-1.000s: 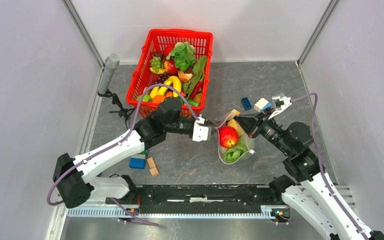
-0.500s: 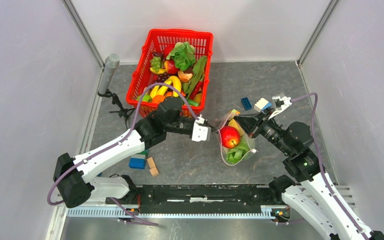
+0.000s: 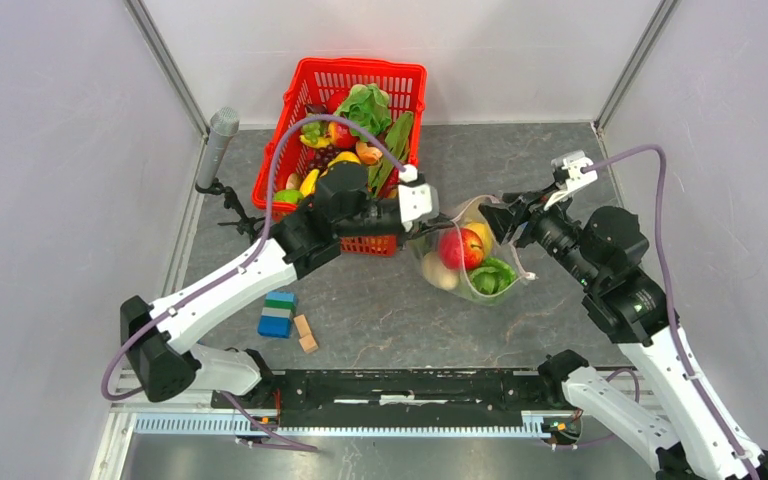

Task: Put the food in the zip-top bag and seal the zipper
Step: Adjust the zipper food storage bag at the center of the board.

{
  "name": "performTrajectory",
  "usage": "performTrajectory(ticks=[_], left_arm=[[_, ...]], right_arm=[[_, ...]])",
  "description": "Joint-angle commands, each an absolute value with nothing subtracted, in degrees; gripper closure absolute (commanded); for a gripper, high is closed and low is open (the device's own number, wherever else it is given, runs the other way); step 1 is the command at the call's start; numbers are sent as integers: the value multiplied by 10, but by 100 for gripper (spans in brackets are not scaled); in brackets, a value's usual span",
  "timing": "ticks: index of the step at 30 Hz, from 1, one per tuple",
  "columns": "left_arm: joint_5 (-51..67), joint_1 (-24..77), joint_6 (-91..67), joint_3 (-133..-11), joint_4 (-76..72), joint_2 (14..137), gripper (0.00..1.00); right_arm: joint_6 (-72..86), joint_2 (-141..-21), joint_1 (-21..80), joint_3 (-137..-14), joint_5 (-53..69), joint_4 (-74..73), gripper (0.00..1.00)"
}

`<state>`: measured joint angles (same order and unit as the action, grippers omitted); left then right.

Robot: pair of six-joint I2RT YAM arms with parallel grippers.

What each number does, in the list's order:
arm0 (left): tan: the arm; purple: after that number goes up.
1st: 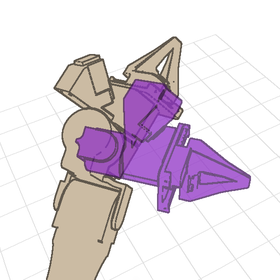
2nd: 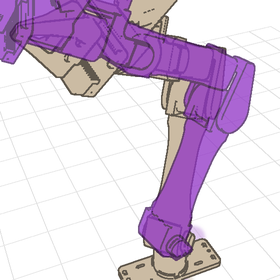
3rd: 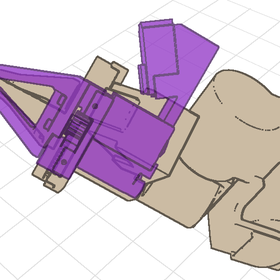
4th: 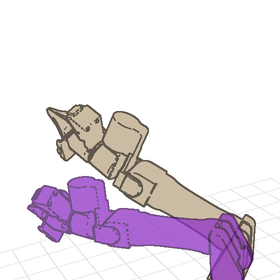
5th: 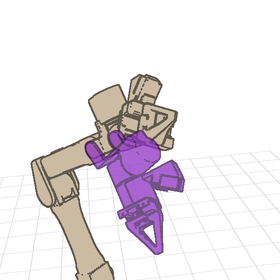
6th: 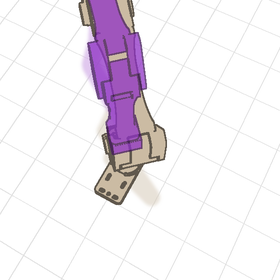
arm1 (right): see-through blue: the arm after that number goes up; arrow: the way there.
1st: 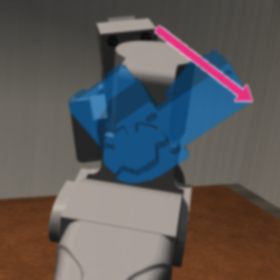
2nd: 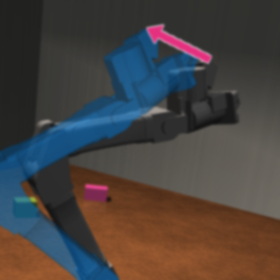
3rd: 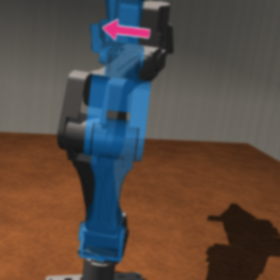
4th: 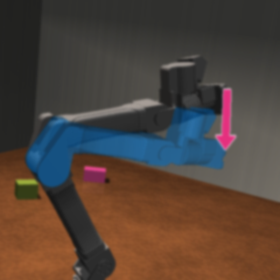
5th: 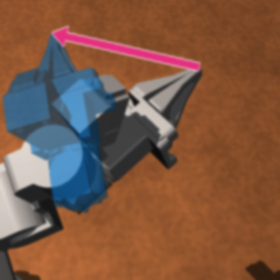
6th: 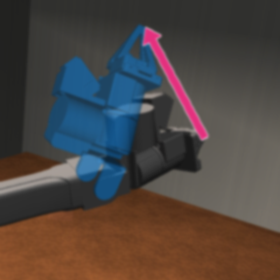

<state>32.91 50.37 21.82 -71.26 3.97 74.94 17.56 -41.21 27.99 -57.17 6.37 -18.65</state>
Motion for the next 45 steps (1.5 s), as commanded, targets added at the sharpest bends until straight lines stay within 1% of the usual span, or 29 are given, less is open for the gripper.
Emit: performTrajectory(ticks=[1, 3, 6, 10, 12, 16, 19, 22, 26, 30, 36, 41, 45], left_arm=[[284, 492, 137, -782, 60, 792, 98], [275, 470, 95, -787, 51, 806, 98], [266, 436, 43, -759, 5, 807, 98], [274, 409, 19, -753, -13, 818, 98], [275, 406, 22, -757, -12, 823, 98], [268, 402, 26, -757, -15, 825, 98], [270, 394, 19, -758, -16, 830, 98], [274, 390, 15, -757, -19, 833, 98], [276, 388, 13, -757, -20, 835, 98], [286, 388, 14, -755, -20, 833, 98], [298, 388, 14, -746, -23, 827, 98], [302, 388, 18, -741, -21, 822, 98], [306, 388, 18, -739, -21, 821, 98]], right_arm=[[81, -416, 279, -641, -15, -256, 33], [65, -414, 279, -661, -39, -281, 28], [60, -391, 279, -664, -103, -306, 27], [67, -377, 279, -642, -151, -343, 27], [71, -366, 280, -613, -157, -345, 30], [56, -309, 280, -553, -84, -292, 35], [41, -281, 279, -526, -17, -276, 42], [16, -254, 279, -484, 106, -245, 43], [8, -213, 280, -425, 198, -184, 43], [5, -233, 279, -405, 176, -172, 45], [-14, -268, 279, -354, 184, -91, 47], [-14, -273, 280, -333, 193, -44, 53], [-23, -274, 279, -333, 196, -39, 57]])
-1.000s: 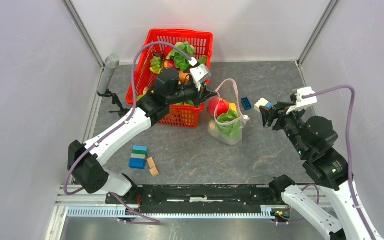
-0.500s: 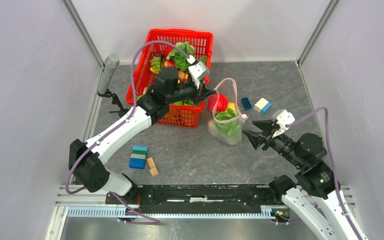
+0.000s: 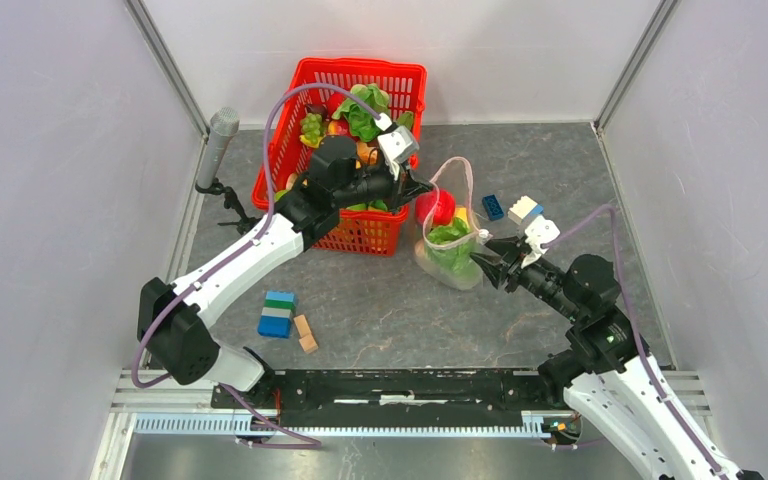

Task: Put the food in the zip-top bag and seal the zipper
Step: Adjust the zipper food storage bag at the center of the board.

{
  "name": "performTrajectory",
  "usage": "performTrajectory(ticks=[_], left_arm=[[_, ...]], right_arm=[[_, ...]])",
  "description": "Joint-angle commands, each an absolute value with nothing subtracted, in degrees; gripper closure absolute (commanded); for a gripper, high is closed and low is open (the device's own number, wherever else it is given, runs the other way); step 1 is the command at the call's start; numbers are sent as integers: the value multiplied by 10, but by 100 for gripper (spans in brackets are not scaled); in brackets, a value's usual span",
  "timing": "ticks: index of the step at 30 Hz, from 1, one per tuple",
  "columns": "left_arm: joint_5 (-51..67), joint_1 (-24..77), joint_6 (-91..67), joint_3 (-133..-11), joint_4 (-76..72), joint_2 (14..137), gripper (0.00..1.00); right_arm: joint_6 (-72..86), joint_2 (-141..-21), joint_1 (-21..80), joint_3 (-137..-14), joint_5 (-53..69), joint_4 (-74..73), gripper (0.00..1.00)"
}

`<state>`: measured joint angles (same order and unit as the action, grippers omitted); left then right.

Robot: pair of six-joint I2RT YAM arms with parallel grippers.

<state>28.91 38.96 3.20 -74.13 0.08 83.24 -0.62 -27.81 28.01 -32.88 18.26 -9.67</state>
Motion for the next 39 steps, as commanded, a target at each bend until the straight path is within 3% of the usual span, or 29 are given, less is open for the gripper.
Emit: performTrajectory(ticks=[1, 5, 8, 12, 15, 17, 19, 24, 33, 35, 39], left_arm=[[307, 388, 18, -739, -21, 821, 98], [309, 388, 18, -738, -20, 821, 98], [312, 388, 18, -738, -20, 820, 98], [314, 388, 15, -737, -20, 818, 98], [315, 388, 14, -735, -20, 816, 98], [312, 388, 15, -733, -20, 813, 98], [312, 388, 15, -731, -19, 813, 98], [315, 388, 14, -732, -19, 812, 98], [323, 388, 11, -731, -19, 813, 98], [323, 388, 11, -732, -20, 813, 98], [323, 388, 10, -733, -19, 816, 98]], right_arm=[[-24, -274, 279, -335, 198, -40, 58], [-25, -271, 279, -336, 210, -32, 59], [-25, -280, 279, -338, 211, -29, 73], [-22, -288, 279, -333, 207, -16, 74], [-20, -286, 280, -328, 215, -7, 81], [-17, -281, 279, -326, 217, -5, 77], [-17, -279, 279, -329, 211, -13, 65], [-31, -290, 279, -341, 210, -30, 62], [-48, -299, 279, -340, 239, -10, 72], [-48, -300, 280, -340, 251, -5, 78], [-44, -297, 280, -338, 245, -4, 100]])
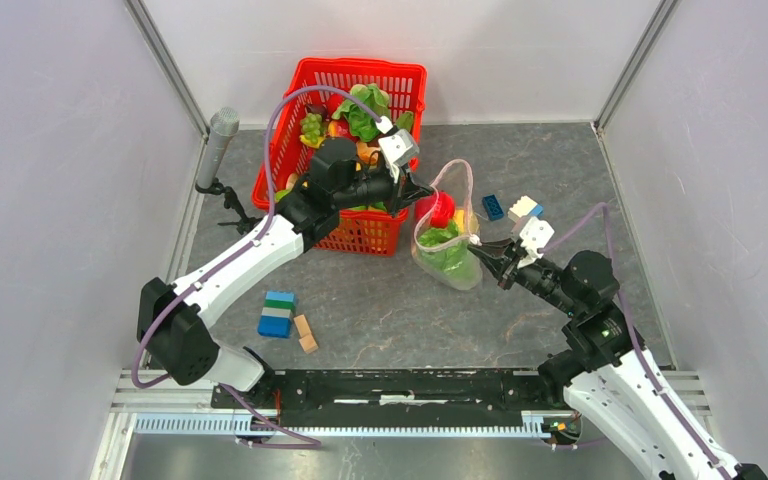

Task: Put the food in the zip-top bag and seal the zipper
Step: Adjust the zipper food storage bag at the center of the board.

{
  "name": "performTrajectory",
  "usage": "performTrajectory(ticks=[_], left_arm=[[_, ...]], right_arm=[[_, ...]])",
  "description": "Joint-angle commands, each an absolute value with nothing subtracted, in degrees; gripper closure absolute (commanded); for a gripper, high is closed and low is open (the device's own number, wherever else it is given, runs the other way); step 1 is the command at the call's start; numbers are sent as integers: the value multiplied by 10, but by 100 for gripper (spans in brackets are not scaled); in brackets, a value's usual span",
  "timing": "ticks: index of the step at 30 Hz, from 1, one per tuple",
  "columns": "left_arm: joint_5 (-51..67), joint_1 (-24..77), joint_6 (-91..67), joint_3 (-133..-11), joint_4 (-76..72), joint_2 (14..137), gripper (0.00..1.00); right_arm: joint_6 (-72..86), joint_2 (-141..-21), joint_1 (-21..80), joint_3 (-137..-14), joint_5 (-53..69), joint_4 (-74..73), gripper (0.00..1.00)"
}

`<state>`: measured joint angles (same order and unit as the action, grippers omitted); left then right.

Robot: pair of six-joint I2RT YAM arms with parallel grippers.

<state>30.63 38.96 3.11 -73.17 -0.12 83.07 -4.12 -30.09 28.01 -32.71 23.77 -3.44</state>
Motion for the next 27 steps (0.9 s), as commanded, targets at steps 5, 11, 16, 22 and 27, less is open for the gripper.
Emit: performTrajectory(ticks=[5, 11, 16, 22, 27], left_arm=[[313, 388, 13, -729, -18, 810, 98], [304, 387, 14, -726, -3, 781, 98], [268, 386, 9, -713, 42, 739, 98], [254, 385, -12, -674, 86, 681, 98], [241, 385, -4, -655, 114, 636, 98]], right_arm=[[-40, -280, 280, -346, 175, -40, 100], [-26, -260, 279, -423, -2, -148, 100], [-8, -266, 279, -485, -172, -227, 100], [-14, -276, 279, -500, -124, -226, 100], [-22, -270, 279, -489, -23, -192, 100]])
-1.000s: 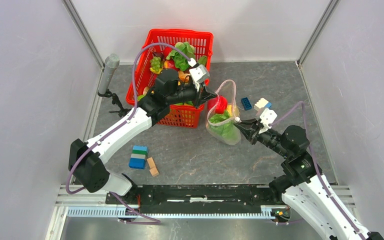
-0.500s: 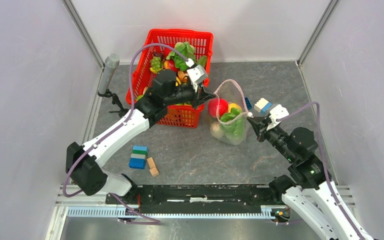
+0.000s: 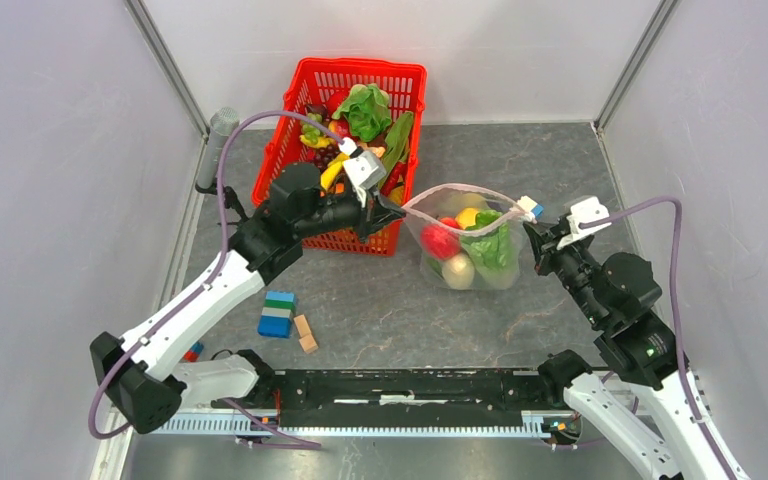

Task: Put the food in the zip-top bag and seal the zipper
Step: Adjust the zipper food storage bag at the center of the board.

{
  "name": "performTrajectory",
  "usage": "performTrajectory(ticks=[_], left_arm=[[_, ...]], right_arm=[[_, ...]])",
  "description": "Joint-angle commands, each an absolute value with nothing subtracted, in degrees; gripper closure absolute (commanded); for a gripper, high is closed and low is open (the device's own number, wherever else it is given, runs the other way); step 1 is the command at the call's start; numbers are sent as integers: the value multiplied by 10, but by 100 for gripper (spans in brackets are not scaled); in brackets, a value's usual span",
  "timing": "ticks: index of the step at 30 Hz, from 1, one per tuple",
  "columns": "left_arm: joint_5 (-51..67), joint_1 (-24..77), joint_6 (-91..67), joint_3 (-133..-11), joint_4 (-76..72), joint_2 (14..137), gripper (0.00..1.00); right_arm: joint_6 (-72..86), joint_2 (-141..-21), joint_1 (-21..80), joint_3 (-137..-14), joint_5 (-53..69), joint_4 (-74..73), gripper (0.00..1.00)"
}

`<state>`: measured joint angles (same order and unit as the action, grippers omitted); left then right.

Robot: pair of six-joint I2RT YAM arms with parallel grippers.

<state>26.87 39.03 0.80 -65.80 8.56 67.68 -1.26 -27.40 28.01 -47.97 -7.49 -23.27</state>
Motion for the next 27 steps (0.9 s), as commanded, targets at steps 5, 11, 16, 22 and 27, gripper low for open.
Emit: performTrajectory(ticks=[5, 11, 16, 22, 27], left_arm=[[282, 385, -18, -687, 159, 599, 98], [315, 385, -9, -690, 191, 593, 98], [267, 385, -4, -630, 163, 608, 94], [263, 385, -5, -637, 149, 631, 68], [218, 385, 20, -660, 157, 621, 31]], right_arm=[[-11, -291, 279, -525, -3, -209, 100], [-3, -296, 280, -486, 18, -189, 100], [15, -283, 279, -424, 72, -133, 100], [16, -301, 280, -427, 89, -132, 100], [18, -306, 279, -423, 100, -124, 100]])
